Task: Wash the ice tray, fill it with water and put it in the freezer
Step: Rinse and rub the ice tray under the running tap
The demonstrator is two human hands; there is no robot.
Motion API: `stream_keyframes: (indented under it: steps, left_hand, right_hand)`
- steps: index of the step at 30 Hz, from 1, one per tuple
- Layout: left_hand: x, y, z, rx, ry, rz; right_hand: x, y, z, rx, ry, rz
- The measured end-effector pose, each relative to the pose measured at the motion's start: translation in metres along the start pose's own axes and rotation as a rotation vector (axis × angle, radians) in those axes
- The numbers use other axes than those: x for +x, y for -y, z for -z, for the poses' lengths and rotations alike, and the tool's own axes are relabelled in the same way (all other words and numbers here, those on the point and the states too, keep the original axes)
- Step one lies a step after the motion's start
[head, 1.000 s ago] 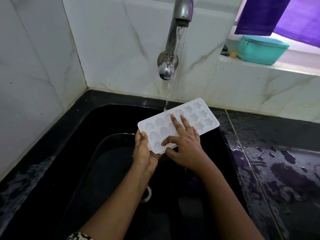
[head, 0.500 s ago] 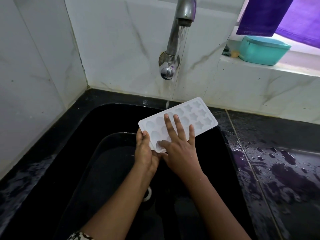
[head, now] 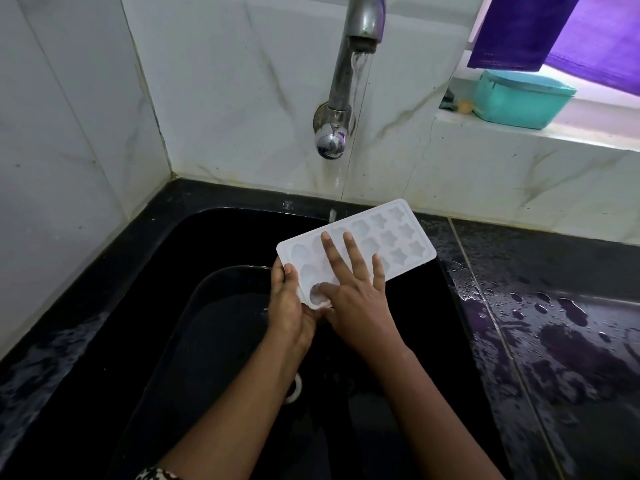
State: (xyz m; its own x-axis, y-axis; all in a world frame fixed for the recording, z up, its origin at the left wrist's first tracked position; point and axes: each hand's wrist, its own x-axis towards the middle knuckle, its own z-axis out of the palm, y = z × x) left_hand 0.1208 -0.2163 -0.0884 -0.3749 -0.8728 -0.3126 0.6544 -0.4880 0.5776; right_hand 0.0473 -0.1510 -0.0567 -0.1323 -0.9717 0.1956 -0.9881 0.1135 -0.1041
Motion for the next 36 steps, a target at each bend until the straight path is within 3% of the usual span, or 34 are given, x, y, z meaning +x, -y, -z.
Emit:
stream_keyframes:
  steps: [5,9,22,32,36]
  left_hand:
    - [0.001,-0.001,0.002,-0.016,-0.037,0.005]
    - [0.000,-0.001,0.001,0.048,-0.024,0.014]
    - [0.000,-0.003,0.002,0.053,-0.056,0.027]
    - [0.003,-0.001,0.004,0.021,-0.069,0.039]
    - [0.002,0.001,0.002,0.029,-0.038,0.022]
  right_hand:
    - [0.003,0.001,-0.008,-0.042,0.009,0.087]
    - [0.002,-0.007,-0.003,-0.008,0.012,0.047]
    - [0.000,-0.003,-0.015,-0.030,-0.254,0.008]
    - [0.000,-0.006,-0.018,0.011,-0.110,0.025]
    - [-0.002,-0.010,-0.015,0.002,-0.206,-0.066]
